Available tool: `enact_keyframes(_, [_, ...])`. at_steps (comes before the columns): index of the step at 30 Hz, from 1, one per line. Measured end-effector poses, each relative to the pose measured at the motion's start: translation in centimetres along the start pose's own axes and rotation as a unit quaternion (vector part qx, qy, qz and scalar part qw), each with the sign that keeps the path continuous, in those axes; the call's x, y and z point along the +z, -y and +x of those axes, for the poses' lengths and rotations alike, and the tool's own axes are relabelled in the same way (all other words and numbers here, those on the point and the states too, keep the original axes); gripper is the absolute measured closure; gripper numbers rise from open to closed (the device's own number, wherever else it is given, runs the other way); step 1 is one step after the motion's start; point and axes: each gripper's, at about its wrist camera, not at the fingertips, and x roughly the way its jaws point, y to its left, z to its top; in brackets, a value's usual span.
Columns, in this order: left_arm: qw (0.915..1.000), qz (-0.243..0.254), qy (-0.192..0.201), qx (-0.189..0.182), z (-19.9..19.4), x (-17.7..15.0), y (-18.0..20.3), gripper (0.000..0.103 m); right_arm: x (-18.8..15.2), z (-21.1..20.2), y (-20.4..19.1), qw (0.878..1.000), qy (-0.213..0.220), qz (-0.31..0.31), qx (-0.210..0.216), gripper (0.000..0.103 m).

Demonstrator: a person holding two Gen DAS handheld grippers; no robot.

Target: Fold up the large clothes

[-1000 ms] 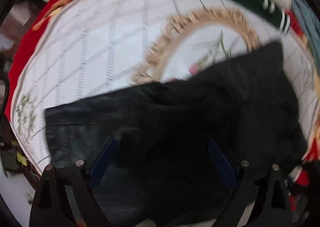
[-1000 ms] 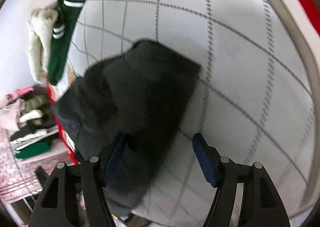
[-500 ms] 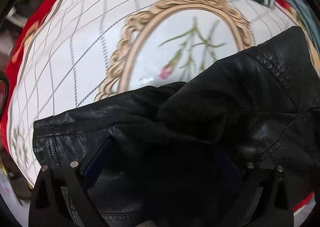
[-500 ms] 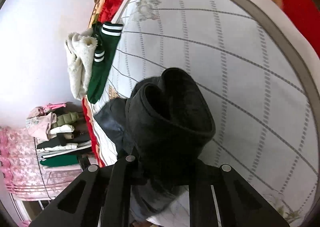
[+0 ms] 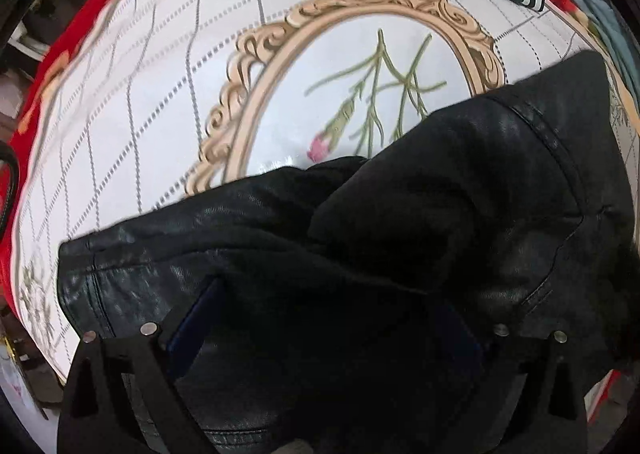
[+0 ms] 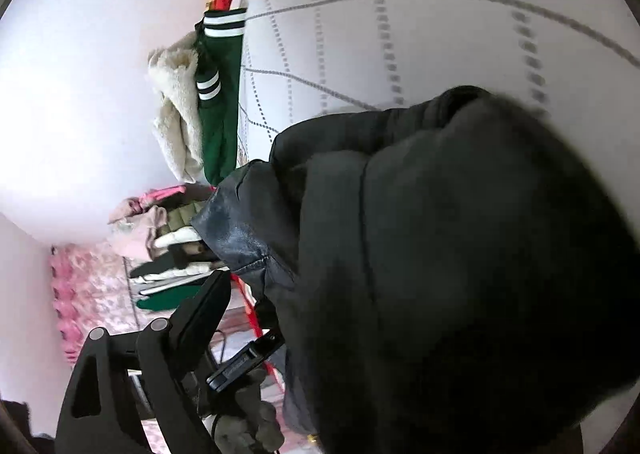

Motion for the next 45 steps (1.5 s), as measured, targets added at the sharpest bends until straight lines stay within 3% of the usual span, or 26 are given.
enact_keyframes(2, [1.0, -0.005, 0.002, 0.004, 0.0, 1.1, 0.7, 0.0, 0.2, 0.4, 0.0, 1.0, 0.008, 0.012, -0.022, 0.076])
enact_keyframes(3, [1.0, -0.002, 0.0, 0.004, 0.1, 1.4, 0.9, 0.0, 0.3, 0.2, -0.2, 1.0, 0.016, 0.019, -0.015, 0.08])
enact_keyframes(8, [0.9995, 0.027, 0.016, 0.001, -0.2, 2.5, 3.7, 0.0, -0.5, -2.7, -5.1, 0.998, 0.059, -0.013, -0.007, 0.084])
enact_keyframes(14, [0.9962, 0.043, 0.029, -0.07, 0.3, 4.4, 9.1, 0.0, -1.7, -6.4, -11.7, 0.991, 0.092, -0.091, -0.038, 0.084])
enact_keyframes(19, [0.9925, 0.047, 0.03, -0.109, 0.1, 5.9, 10.7, 0.0, -2.1, -6.8, -15.8, 0.981, 0.088, -0.149, -0.083, 0.084])
enact_keyframes(23, [0.9914, -0.006, 0.035, -0.126, -2.5, 5.3, 5.4, 0.0, -3.6, -5.0, -19.8, 0.973, 0.059, -0.202, -0.098, 0.084])
enact_keyframes(26, [0.9869, -0.08, 0.048, -0.132, -5.3, 3.5, -1.3, 0.0, -6.1, -1.6, -22.9, 0.964, 0.015, -0.242, -0.106, 0.084])
enact_keyframes(32, [0.9671, -0.232, 0.05, -0.091, -9.2, -3.4, -16.1, 0.0, -12.9, 7.9, -26.1, 0.94, -0.097, -0.308, -0.113, 0.084])
enact_keyframes(36, [0.9518, -0.299, 0.062, -0.033, -11.8, -7.3, -21.1, 0.0, -17.9, 14.9, -25.0, 0.919, -0.177, -0.329, -0.13, 0.084])
enact_keyframes(40, [0.9389, -0.335, 0.08, 0.007, -13.3, -10.3, -24.3, 0.0, -23.2, 23.1, -20.3, 0.879, -0.284, -0.33, -0.196, 0.077])
enact_keyframes(42, [0.9341, -0.346, 0.088, 0.015, -12.3, -9.4, -24.9, 0.0, -25.1, 24.7, -18.2, 0.864, -0.313, -0.319, -0.232, 0.076])
enact_keyframes(43, [0.9313, -0.351, 0.094, 0.016, -12.8, -9.7, -25.5, 0.0, -25.0, 25.0, -18.3, 0.863, -0.314, -0.319, -0.233, 0.074])
enact_keyframes(44, [0.9294, -0.355, 0.101, 0.013, -13.1, -9.6, -25.6, 0.0, -25.2, 24.5, -18.8, 0.866, -0.311, -0.323, -0.222, 0.06])
enact_keyframes(45, [0.9282, -0.356, 0.107, 0.009, -13.6, -9.6, -25.9, 0.0, -25.0, 24.0, -19.6, 0.869, -0.316, -0.323, -0.201, 0.027])
